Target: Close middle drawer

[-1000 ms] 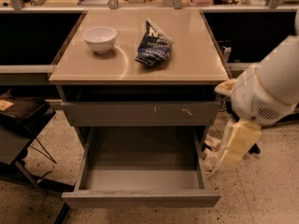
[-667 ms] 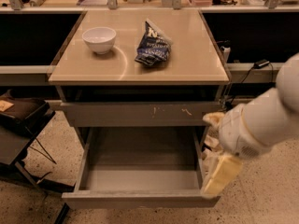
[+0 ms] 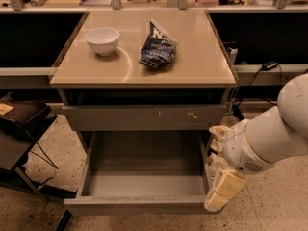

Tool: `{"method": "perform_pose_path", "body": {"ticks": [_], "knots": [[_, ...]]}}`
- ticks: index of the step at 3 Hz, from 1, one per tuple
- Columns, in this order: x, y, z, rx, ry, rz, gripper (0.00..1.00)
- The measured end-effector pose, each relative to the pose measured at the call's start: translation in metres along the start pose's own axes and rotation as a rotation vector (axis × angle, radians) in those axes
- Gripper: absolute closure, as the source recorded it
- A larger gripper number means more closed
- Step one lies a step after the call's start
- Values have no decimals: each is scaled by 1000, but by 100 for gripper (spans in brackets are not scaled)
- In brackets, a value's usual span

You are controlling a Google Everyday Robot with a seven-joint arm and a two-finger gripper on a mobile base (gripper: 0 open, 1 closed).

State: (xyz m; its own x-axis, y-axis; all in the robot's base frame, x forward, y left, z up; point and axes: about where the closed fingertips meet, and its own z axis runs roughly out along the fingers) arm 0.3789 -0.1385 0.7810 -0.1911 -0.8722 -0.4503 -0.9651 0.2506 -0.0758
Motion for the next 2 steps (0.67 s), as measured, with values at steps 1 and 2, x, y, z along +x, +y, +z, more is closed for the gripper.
{"method": "perform_pose_path", "body": {"ticks": [1, 2], "knots": [[11, 17, 25, -24, 18, 16, 0], [42, 56, 86, -76, 4, 78, 0]]}}
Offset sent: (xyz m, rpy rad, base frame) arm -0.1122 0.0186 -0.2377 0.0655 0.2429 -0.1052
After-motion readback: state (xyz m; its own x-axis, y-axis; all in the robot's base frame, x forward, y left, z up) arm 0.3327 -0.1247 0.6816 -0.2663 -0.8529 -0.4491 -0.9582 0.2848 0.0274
